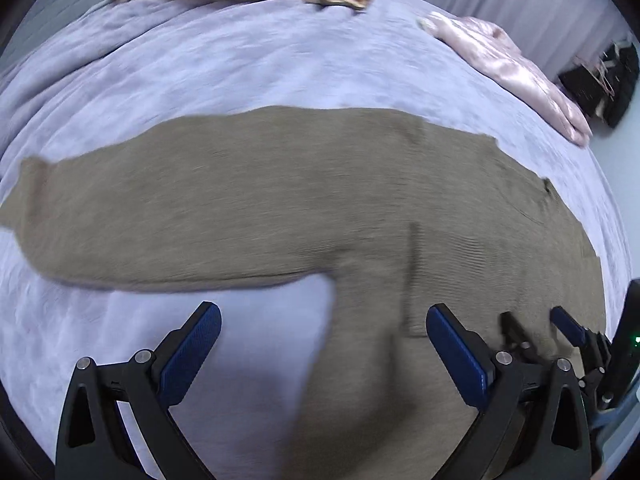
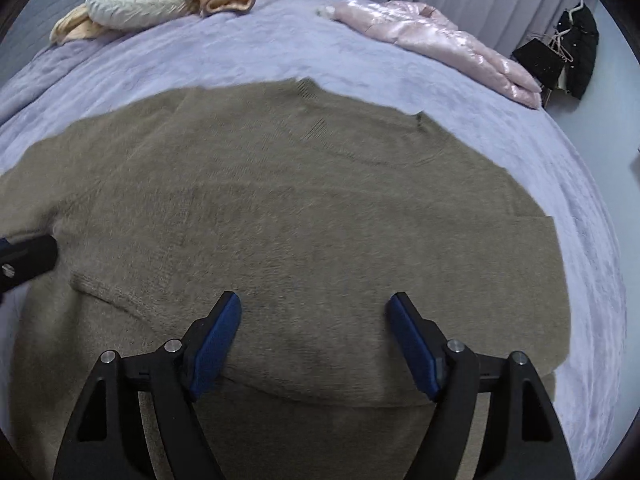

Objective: Fold small clothes
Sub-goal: 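Lower the sleeve onto the body and open the right gripper, then move the left gripper to the other sleeve cuff and grasp it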

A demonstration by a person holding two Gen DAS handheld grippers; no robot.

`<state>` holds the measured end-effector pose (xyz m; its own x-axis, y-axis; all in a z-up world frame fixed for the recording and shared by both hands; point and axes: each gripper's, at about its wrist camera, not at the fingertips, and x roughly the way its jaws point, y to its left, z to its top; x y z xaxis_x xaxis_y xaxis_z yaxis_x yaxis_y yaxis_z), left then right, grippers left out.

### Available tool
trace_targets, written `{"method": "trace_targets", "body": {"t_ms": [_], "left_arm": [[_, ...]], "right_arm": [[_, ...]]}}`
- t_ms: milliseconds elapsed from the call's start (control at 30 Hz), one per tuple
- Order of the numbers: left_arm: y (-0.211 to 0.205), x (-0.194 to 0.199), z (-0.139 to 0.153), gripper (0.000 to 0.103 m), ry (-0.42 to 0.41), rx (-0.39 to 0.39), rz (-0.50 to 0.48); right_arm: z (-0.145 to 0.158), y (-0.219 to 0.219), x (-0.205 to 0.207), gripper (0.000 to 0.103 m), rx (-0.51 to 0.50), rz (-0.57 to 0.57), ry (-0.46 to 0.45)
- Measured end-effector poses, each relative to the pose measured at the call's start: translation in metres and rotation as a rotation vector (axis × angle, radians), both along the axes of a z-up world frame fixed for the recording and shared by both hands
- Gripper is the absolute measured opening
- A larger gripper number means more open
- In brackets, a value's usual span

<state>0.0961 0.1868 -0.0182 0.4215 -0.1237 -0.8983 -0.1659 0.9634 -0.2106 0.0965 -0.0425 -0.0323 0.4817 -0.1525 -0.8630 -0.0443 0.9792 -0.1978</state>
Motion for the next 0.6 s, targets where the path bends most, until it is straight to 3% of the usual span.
{"method": "trace_targets", "body": {"t_ms": [167, 267, 433, 600], "left_arm": [[0.085, -0.034, 0.003, 0.103, -0.049, 0.066, 0.202], [0.139, -0.05, -0.002, 0.103, -0.05, 0.055, 0.322], [0.225, -0.045, -0.04, 0.103, 0.002, -0.11, 0.488], [0.263, -0.031, -0.041, 0.103, -0.107, -0.215, 0.52]], "right_arm": [[0.02, 0.009, -0.02, 0.08, 0.026, -0.03, -0.101], [0.028, 0.017, -0.03, 0.08, 0.01, -0.02, -0.14], [0.029, 0.02, -0.031, 0.08, 0.041, -0.032, -0.138], [0.024, 0.033, -0.04, 0.08, 0.037, -0.018, -0.119]]}}
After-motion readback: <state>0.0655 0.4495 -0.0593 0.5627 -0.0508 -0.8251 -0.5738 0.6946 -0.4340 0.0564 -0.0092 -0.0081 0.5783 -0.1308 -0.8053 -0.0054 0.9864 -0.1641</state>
